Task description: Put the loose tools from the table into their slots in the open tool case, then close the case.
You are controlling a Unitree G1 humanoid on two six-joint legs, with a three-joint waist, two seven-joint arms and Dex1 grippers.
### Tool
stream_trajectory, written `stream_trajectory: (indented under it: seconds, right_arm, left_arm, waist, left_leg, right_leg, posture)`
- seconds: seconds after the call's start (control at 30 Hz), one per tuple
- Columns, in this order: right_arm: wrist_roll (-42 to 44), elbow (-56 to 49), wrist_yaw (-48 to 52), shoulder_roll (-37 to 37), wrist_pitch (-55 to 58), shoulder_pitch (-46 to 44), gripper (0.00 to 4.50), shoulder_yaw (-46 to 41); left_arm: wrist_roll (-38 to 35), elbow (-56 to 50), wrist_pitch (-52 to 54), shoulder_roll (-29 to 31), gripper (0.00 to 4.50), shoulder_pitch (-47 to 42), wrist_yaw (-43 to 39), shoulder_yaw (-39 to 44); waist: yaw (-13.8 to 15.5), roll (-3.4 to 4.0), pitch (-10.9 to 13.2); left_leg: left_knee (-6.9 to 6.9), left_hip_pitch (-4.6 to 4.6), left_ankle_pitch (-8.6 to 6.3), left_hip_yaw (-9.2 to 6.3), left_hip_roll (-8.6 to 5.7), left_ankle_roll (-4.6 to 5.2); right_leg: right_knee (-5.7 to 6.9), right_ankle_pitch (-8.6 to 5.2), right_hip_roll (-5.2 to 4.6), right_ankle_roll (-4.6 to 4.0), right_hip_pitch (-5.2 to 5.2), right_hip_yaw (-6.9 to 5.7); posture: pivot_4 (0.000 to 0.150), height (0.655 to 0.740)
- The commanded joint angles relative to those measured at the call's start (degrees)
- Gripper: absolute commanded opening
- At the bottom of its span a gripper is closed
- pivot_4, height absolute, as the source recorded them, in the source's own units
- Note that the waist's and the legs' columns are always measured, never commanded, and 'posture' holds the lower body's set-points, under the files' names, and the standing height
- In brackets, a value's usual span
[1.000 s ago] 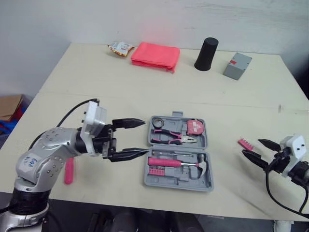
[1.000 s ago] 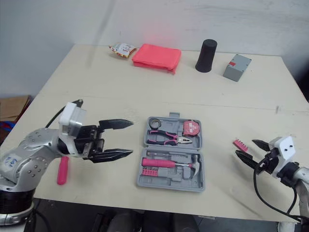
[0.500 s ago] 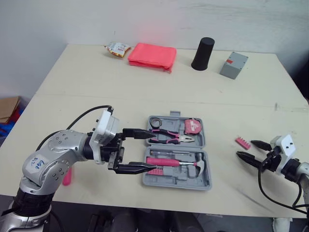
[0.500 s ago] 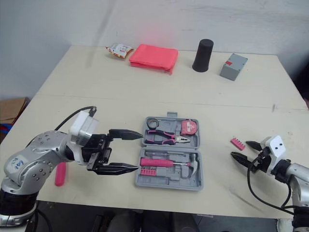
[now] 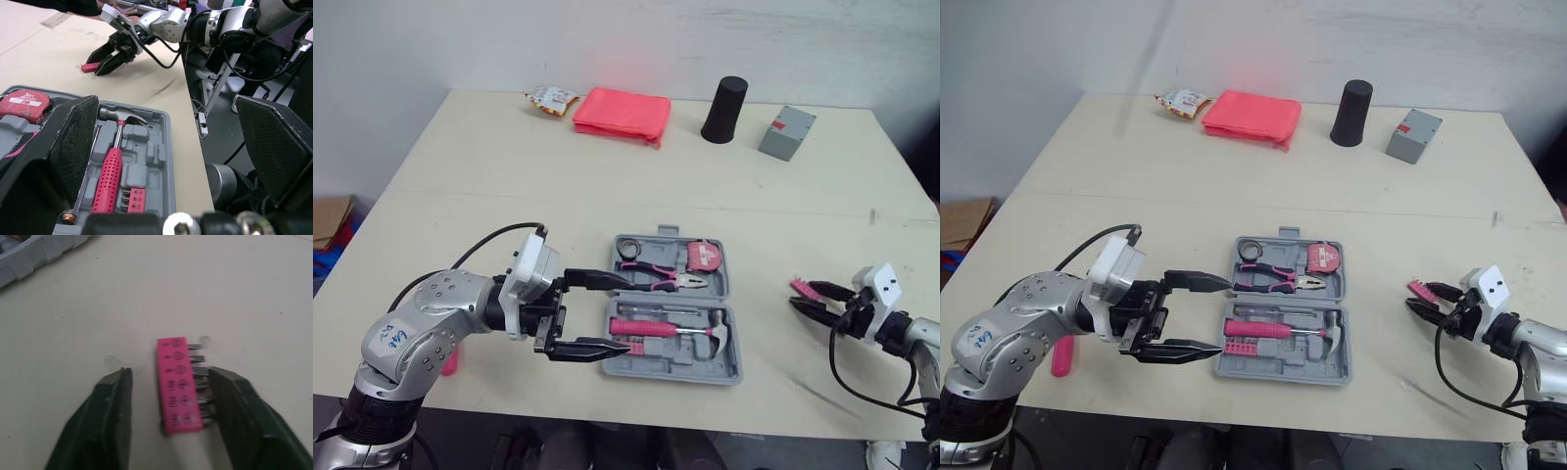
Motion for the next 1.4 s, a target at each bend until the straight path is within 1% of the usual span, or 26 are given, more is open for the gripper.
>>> stream_trajectory:
  seconds: [0.03,0.17,0.23,0.3,0.4,0.5,0.57,0.73,0.8,0.87,0.97,1.07,1.17,1.27,1.4]
  right_arm:
    - [-1.22,0.91,-0.74,0.17,-1.48,0.78,0.90,0.04]
    - [-0.85,-1.38,-2.28,0.46,-2.98,1.79,0.87,-0.85]
    - [0.15,-5.31,-2.95,0.06,-2.69,2.27,0.87,-1.61]
    - [1.72,-11.95,-3.29,-1.03,-0.89,3.13,0.87,-2.42]
    - [3.90,-24.31,-1.98,-4.06,3.96,6.03,0.87,-3.11]
    - [6.84,-37.31,-0.56,-8.85,12.09,9.99,0.87,-3.66]
    - [8.85,-46.16,-2.28,-11.77,18.83,11.50,0.87,-4.11]
    - [18.03,-64.78,-4.91,-15.99,33.48,13.63,0.87,-4.04]
    - [23.07,-71.25,-6.34,-18.18,40.41,14.71,0.87,-3.25]
    - [24.30,-76.22,-9.26,-18.78,43.42,14.08,0.87,-1.03]
    - [20.57,-80.89,-13.94,-18.68,44.98,12.55,0.87,5.45]
    - [16.51,-82.83,-17.43,-18.80,46.28,11.28,0.87,12.00]
    - [15.31,-83.32,-19.31,-18.27,48.70,7.80,0.87,17.19]
    - [13.58,-81.54,-21.05,-15.93,51.37,2.56,0.87,23.64]
    - [12.84,-79.70,-20.40,-15.61,53.79,-1.04,0.87,26.70]
  left_arm:
    - [0.09,-2.28,-0.55,0.82,4.50,0.34,-0.46,0.38]
    - [0.78,-2.05,-1.22,0.55,4.50,0.30,-0.69,0.18]
    - [1.50,-1.63,-2.15,0.05,4.50,0.04,-0.77,0.16]
    - [2.86,-0.72,-4.03,-0.19,4.50,-0.20,-1.58,0.14]
    - [6.06,0.87,-8.34,0.44,4.50,-0.02,-4.88,-0.56]
    - [8.70,2.38,-11.32,1.70,4.50,0.84,-8.47,-1.35]
    - [10.31,3.37,-13.58,2.34,4.50,1.71,-10.51,-1.79]
    - [13.83,4.33,-19.04,3.10,4.50,4.54,-14.13,-2.85]
    - [13.31,3.80,-18.55,2.65,4.50,4.82,-13.45,-2.52]
    - [12.75,3.47,-17.86,2.60,4.50,4.99,-12.98,-2.06]
    - [11.96,3.47,-18.32,1.89,4.50,4.52,-12.33,-0.96]
    - [11.52,2.69,-17.01,2.02,4.50,3.94,-11.14,-0.57]
    - [11.19,2.00,-16.28,2.77,4.50,5.05,-11.10,-0.35]
    - [11.29,1.69,-15.98,3.17,4.50,6.61,-10.84,0.07]
    - [11.04,1.15,-14.98,3.43,4.50,7.51,-9.37,1.44]
  waist:
    - [-0.01,0.00,0.00]
    - [0.02,0.00,0.00]
    - [0.05,0.00,0.00]
    - [-0.01,0.04,0.02]
    - [0.05,0.25,0.14]
    - [0.24,0.26,0.14]
    - [0.31,0.25,0.14]
    - [0.22,0.24,0.15]
    - [0.31,0.22,0.16]
    - [0.55,0.18,0.16]
    - [0.50,0.07,0.18]
    - [0.48,0.03,0.20]
    - [0.24,0.03,0.20]
    - [-0.23,0.00,0.20]
    - [0.00,0.00,0.20]
  left_leg:
    - [0.00,0.00,0.00,0.00,0.00,0.00]
    - [0.02,0.01,-0.01,0.00,-0.01,0.01]
    - [0.02,0.00,-0.01,0.00,-0.01,0.01]
    - [0.01,-0.01,-0.01,0.00,-0.01,0.01]
    - [-0.04,-0.04,-0.01,0.01,-0.01,-0.01]
    - [-0.16,-0.07,-0.01,0.00,0.00,-0.03]
    - [-0.26,-0.08,-0.03,-0.02,0.02,-0.05]
    - [-0.36,-0.15,-0.07,-0.02,0.05,-0.06]
    - [-0.37,-0.25,-0.10,-0.06,0.09,-0.07]
    - [-0.36,-0.33,-0.13,-0.08,0.09,-0.02]
    - [-0.34,-0.37,-0.16,-0.09,0.08,0.01]
    - [-0.33,-0.39,-0.16,-0.09,0.07,0.01]
    - [-0.34,-0.43,-0.15,-0.06,0.07,0.00]
    - [-0.36,-0.47,-0.13,-0.03,0.12,-0.04]
    - [-0.19,-0.99,-0.04,-0.02,0.16,-0.11]
  right_leg:
    - [0.00,0.00,0.00,0.00,0.00,0.00]
    - [-0.01,0.00,-0.02,0.00,0.02,0.00]
    - [-0.01,0.00,-0.03,0.00,0.03,0.00]
    - [-0.01,0.00,-0.03,0.00,0.02,0.00]
    - [-0.01,0.00,-0.01,0.00,-0.04,0.01]
    - [-0.08,0.00,0.00,0.00,-0.09,0.00]
    - [-0.18,-0.01,0.00,-0.01,-0.09,-0.02]
    - [-0.39,-0.01,0.01,-0.01,-0.09,-0.02]
    - [-0.46,-0.01,0.03,-0.01,-0.14,-0.05]
    - [-0.52,-0.01,0.01,-0.01,-0.18,-0.06]
    - [-0.55,-0.01,-0.02,0.00,-0.19,-0.06]
    - [-0.54,-0.01,-0.04,-0.01,-0.23,-0.06]
    - [-0.52,-0.01,-0.05,-0.01,-0.31,-0.05]
    - [-0.46,-0.01,-0.01,-0.02,-0.44,-0.03]
    - [-0.08,-0.03,0.04,-0.06,-1.10,-0.02]
  posture:
    - [0.150,0.7400]
    - [0.150,0.7400]
    - [0.150,0.7400]
    - [0.150,0.7400]
    - [0.150,0.7400]
    - [0.150,0.7400]
    - [0.150,0.7400]
    - [0.150,0.7400]
    - [0.150,0.7400]
    - [0.150,0.7400]
    - [0.150,0.7400]
    - [0.150,0.7400]
    - [0.150,0.7400]
    - [0.150,0.7400]
    - [0.150,0.7400]
